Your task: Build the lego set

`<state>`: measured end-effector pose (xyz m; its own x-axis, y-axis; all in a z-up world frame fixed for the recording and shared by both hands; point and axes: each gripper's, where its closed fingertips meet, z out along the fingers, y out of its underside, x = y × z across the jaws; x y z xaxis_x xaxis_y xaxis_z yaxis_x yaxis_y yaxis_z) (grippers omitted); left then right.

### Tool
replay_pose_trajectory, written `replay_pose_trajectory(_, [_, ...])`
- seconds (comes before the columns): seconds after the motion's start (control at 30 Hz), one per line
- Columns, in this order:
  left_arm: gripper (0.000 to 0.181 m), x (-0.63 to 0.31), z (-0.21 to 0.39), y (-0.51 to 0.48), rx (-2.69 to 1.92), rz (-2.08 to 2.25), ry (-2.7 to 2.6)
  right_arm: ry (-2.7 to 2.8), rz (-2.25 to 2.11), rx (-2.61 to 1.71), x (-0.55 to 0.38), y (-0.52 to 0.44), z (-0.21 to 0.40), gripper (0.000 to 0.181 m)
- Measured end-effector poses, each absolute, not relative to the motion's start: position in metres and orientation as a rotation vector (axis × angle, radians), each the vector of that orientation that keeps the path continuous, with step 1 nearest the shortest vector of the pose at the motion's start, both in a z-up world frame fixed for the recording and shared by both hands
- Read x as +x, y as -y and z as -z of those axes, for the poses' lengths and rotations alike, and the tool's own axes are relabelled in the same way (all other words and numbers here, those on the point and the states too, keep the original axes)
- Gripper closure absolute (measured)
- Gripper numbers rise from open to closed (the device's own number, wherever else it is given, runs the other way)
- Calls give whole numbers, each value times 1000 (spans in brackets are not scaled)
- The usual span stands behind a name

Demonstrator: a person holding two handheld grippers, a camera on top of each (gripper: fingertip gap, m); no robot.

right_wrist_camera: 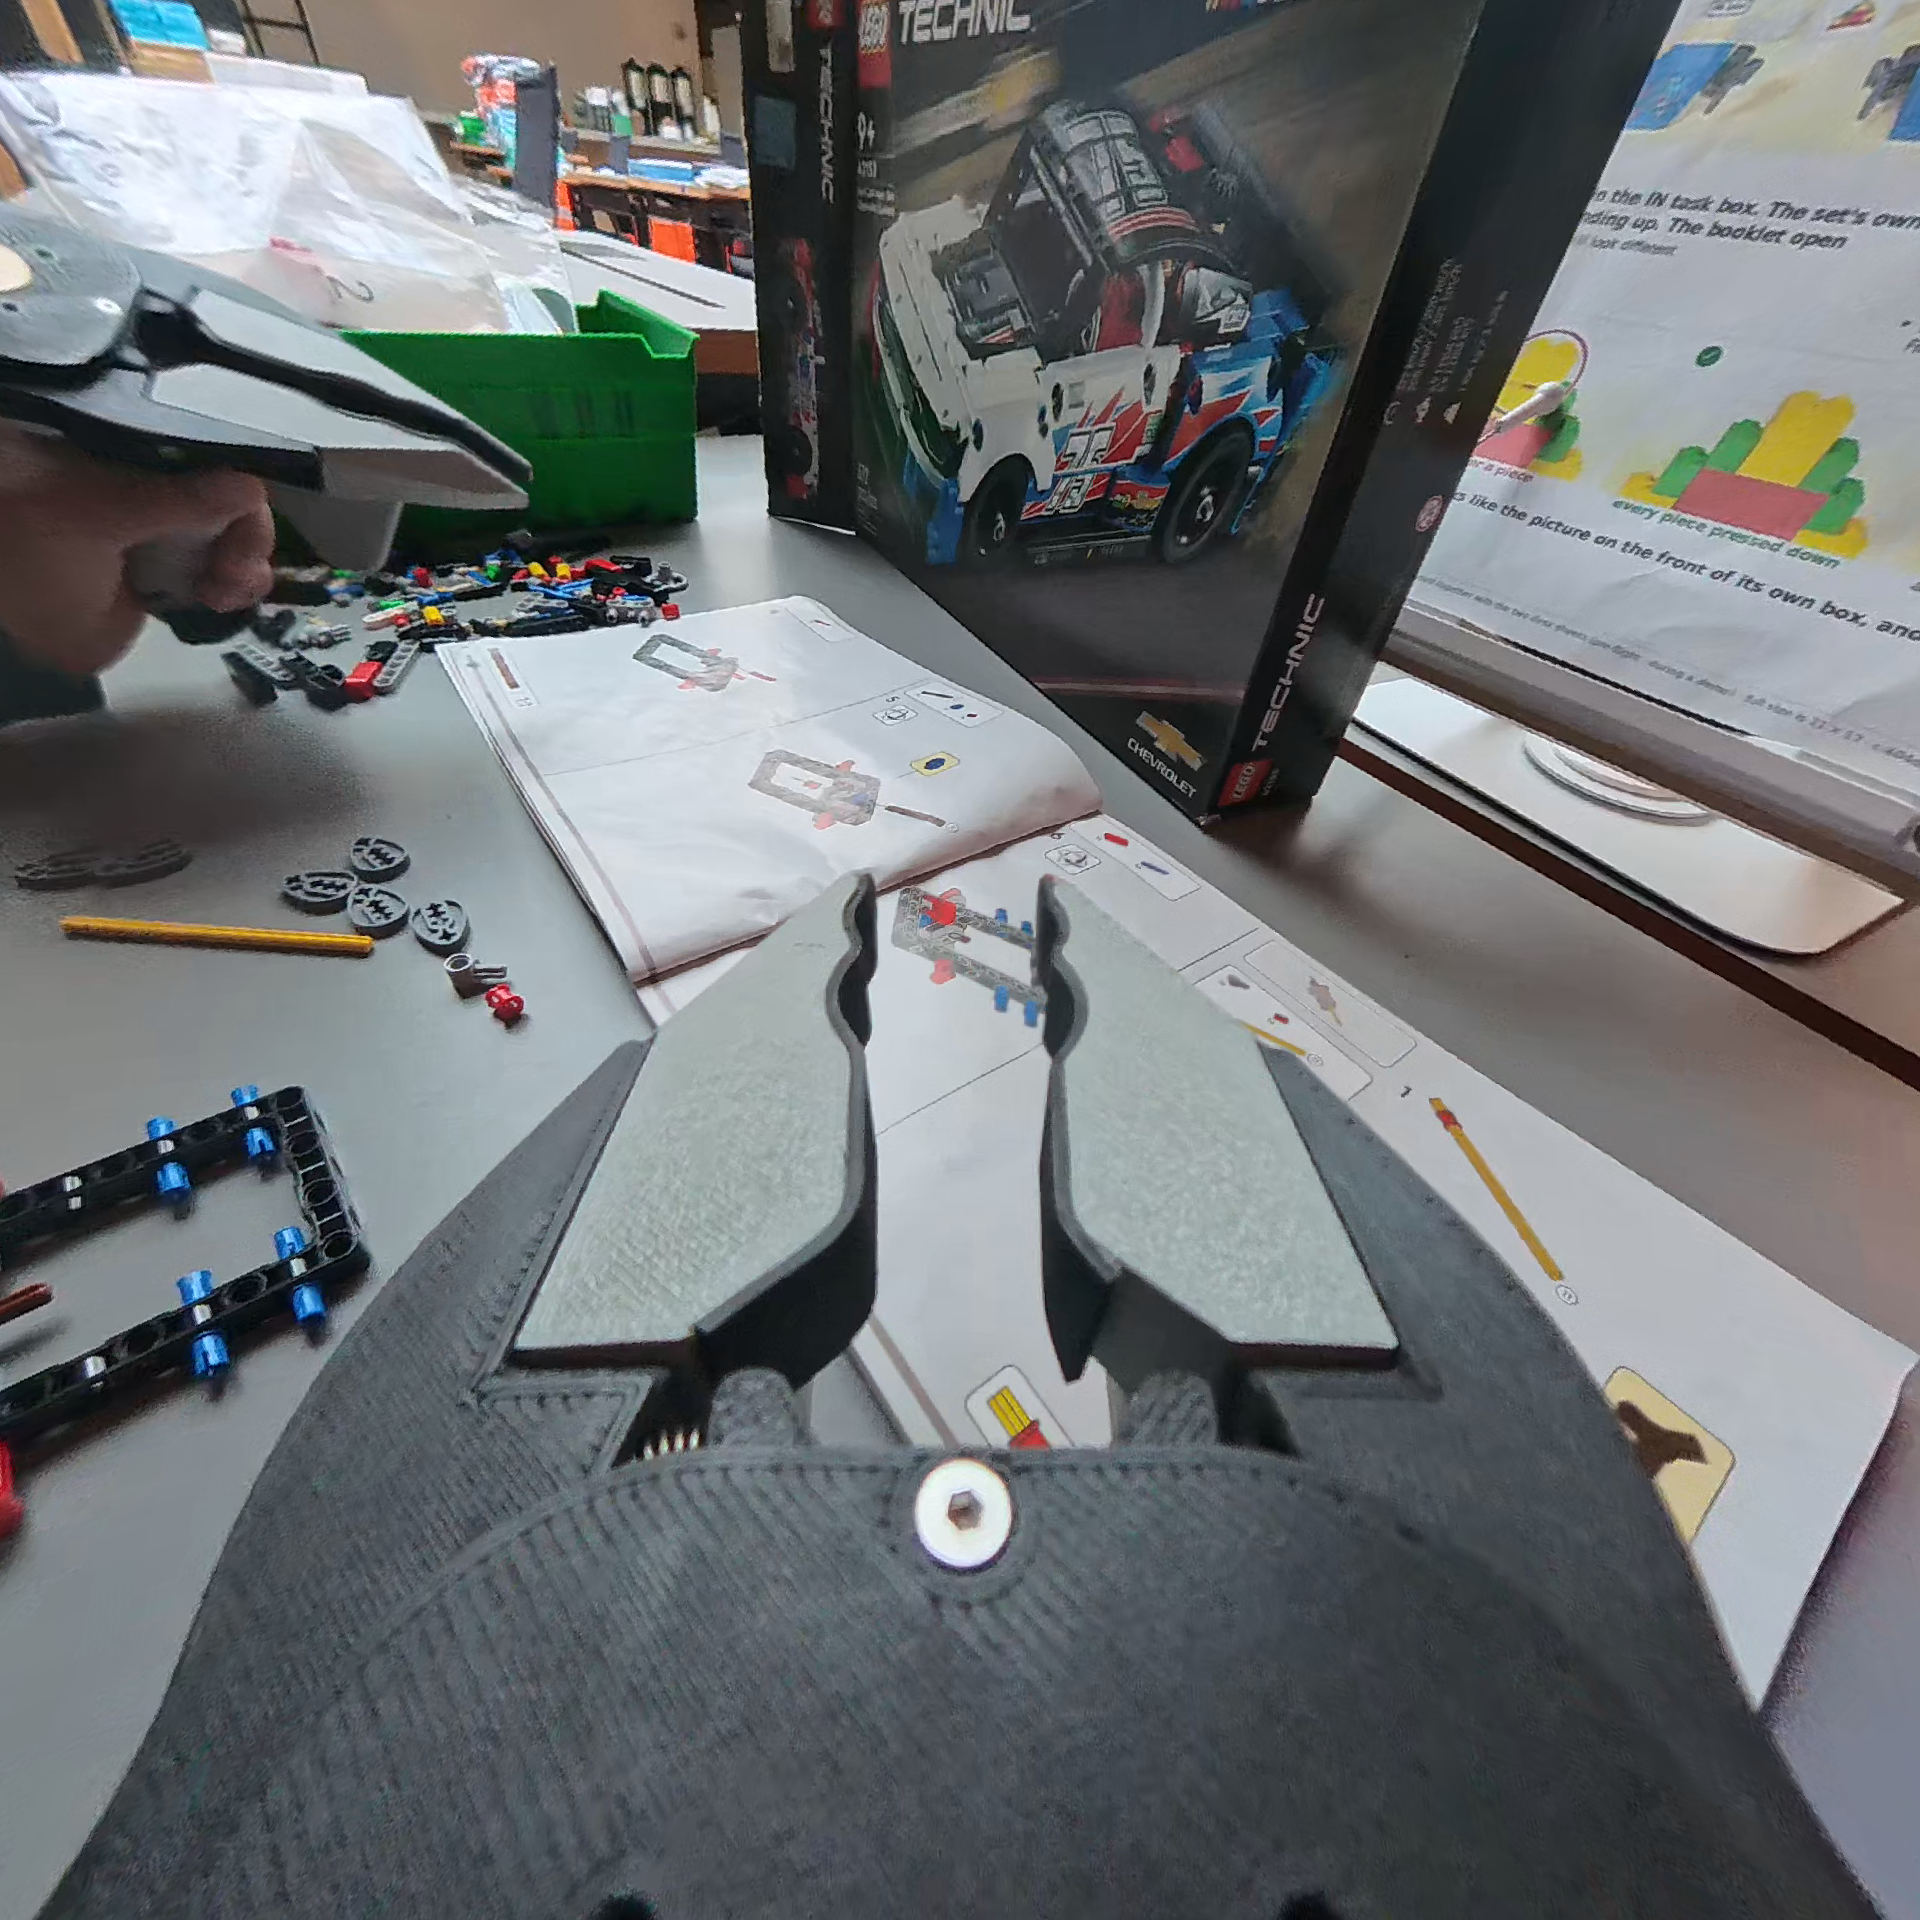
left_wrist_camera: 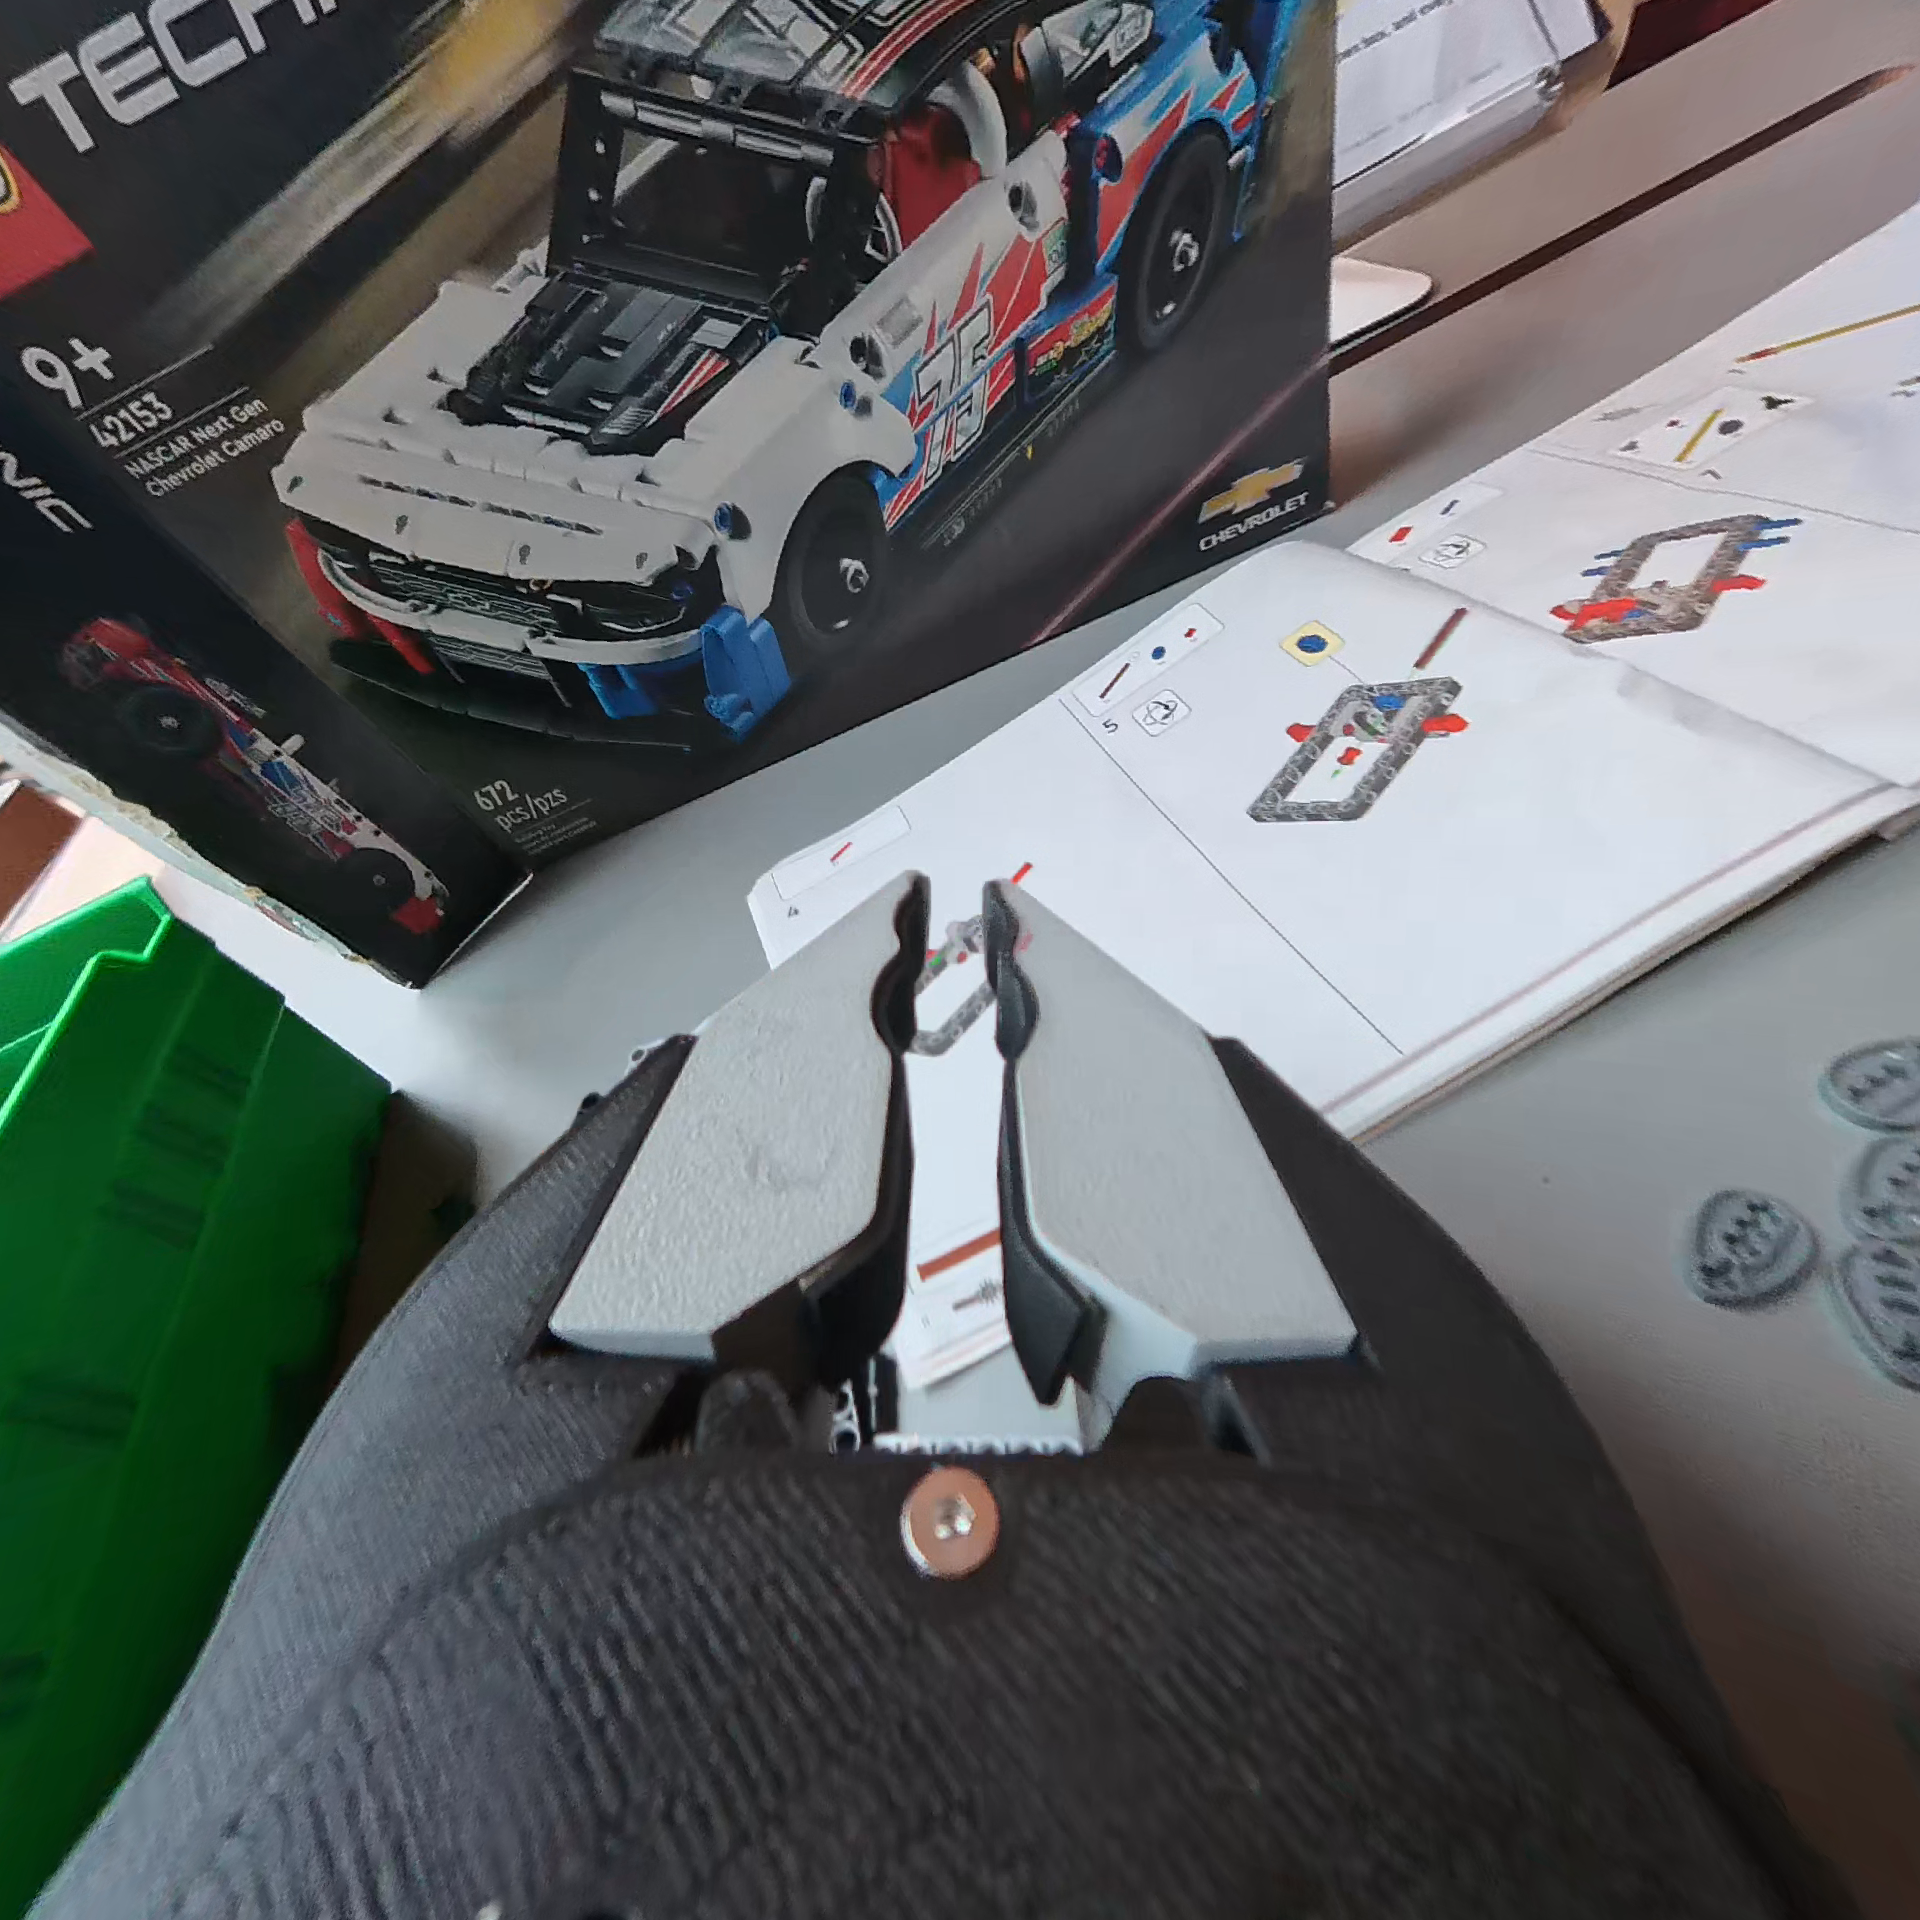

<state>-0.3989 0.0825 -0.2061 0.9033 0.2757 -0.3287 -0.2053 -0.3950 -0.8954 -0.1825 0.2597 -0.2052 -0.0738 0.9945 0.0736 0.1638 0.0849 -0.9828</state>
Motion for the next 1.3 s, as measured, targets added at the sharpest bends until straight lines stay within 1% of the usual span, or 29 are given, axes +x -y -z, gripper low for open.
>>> replay_pose_trajectory(0.13, [175, -404, 212, -91, -1919, -506, 30, 1375, -1130, -1235, -184, -268, 199, 154])
replay_pose_trajectory(0.2, [180, -403, 210, -90, -1900, -477, 23, 1382, -1136, -1234, -188, -269, 199, 154])
replay_pose_trajectory(0.5, [179, -402, 213, -92, -1893, -352, 57, 1448, -1192, -1189, -203, -252, 197, 156])
replay_pose_trajectory(0.73, [180, -406, 213, -89, -1890, -348, 76, 1437, -1294, -1220, -200, -250, 197, 156])
replay_pose_trajectory(1.3, [181, -408, 212, -87, -1882, -345, 92, 1457, -1312, -1234, -202, -245, 201, 157])
